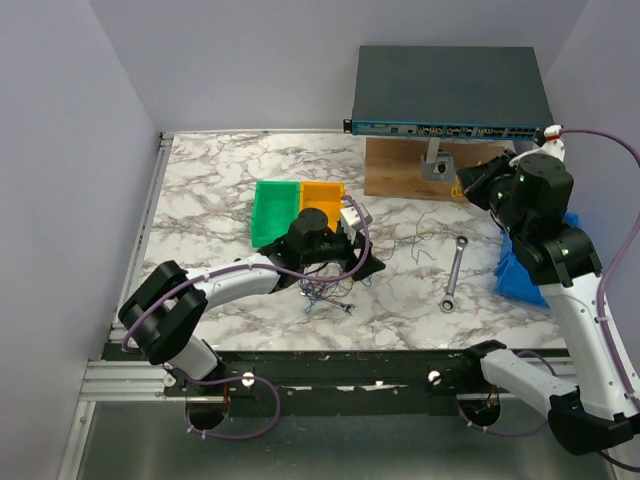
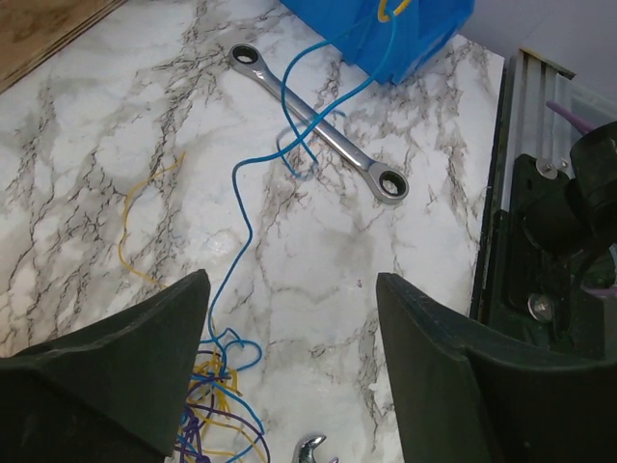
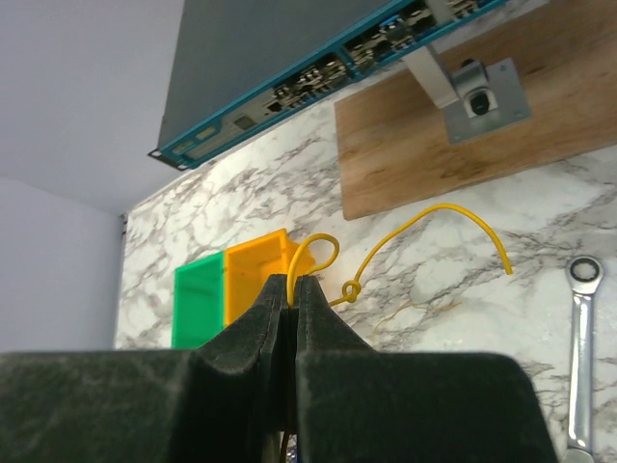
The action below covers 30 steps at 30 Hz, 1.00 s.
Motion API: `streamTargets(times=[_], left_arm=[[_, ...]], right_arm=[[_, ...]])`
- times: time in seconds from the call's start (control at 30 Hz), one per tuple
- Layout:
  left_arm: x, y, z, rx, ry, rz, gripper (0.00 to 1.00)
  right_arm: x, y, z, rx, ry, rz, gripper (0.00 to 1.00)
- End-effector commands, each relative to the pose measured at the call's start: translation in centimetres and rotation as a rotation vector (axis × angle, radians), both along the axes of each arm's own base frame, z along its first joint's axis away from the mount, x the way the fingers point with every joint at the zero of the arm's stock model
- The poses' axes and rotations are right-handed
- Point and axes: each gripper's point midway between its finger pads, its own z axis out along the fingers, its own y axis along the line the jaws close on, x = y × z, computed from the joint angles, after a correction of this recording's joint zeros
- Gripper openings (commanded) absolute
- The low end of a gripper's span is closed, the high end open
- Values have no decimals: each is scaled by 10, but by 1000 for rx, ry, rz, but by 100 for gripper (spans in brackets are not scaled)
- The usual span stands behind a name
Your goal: Untangle the cables
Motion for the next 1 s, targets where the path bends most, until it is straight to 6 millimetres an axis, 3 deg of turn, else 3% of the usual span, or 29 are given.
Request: streamTargets(times=[0.0, 0.23, 0.43, 0.47, 0.53, 0.6, 0.63, 0.8, 0.97], left_arm=[[1, -9, 12, -31, -48, -36, 67], [6, -34, 19, 8, -96, -39, 62], [5, -50, 11, 124, -224, -20, 67], [8, -51, 9, 141, -247, -11, 64], [14, -54, 7, 160, -251, 1, 48], [18, -58, 6, 176, -256, -2, 21], [20, -60, 7, 178, -258, -1, 1], [20, -56, 15, 146, -273, 23, 0], [36, -24, 13, 91, -125, 162, 0]], right_arm=[[-2, 22, 26, 43, -52, 119, 1], [-4, 27, 34, 62, -75, 145, 1], [1, 32, 38, 63, -74, 165, 1], [2, 34, 39, 68, -76, 174, 1], [2, 36, 41, 74, -82, 186, 1], [1, 37, 43, 77, -86, 189, 1], [1, 36, 42, 75, -86, 188, 1], [2, 21, 34, 34, -67, 113, 1], [1, -33, 8, -22, -20, -186, 1]])
